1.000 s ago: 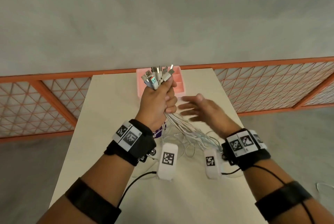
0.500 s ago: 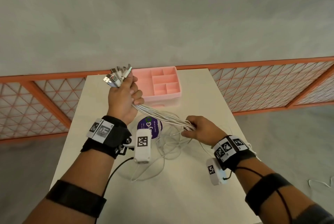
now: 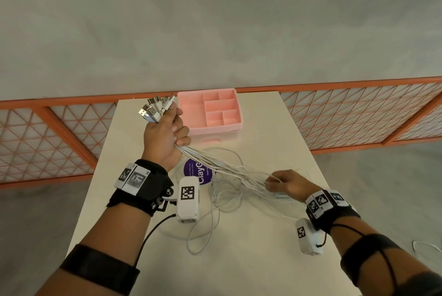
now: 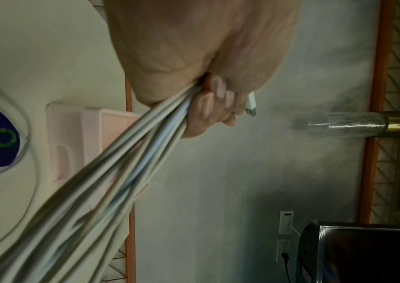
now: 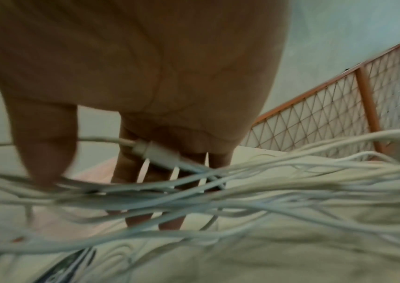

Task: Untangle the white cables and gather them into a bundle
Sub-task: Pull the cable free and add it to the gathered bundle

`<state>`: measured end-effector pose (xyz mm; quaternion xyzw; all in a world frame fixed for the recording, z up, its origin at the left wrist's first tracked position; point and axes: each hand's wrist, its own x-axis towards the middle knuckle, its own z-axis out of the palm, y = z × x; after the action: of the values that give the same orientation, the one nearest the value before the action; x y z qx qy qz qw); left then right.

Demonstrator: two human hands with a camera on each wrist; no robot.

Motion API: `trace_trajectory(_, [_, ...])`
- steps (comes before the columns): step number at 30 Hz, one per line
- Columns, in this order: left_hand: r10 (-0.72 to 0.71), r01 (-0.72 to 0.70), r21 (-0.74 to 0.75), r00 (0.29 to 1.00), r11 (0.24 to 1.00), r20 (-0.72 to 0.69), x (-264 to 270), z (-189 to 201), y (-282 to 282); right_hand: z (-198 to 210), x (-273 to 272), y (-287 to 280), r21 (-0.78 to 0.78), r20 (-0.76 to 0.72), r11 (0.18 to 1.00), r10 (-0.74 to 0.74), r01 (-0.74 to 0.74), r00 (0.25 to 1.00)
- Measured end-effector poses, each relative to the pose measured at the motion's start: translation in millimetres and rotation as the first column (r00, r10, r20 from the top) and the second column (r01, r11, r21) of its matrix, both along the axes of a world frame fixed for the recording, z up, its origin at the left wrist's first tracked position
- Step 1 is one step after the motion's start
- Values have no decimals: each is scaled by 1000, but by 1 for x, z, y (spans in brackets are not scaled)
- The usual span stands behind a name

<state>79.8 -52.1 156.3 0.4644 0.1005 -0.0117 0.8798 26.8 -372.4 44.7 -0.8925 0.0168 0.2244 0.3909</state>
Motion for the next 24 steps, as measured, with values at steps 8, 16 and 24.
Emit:
trace_trajectory(8, [17,-17,-37,1000,999,-9,1,-4,4,13,14,-47,-130,364,908,-331,400,871])
trace_trajectory(16, [10,-11,-62,1000,998,-14,-1,1,-2,61,29,-59,-54,591,767,-491,639,640])
trace_trajectory(24, [-59,59,-108,998,992,8,-9,13,-23,39,18,1,-99,20,993,63,-61,998])
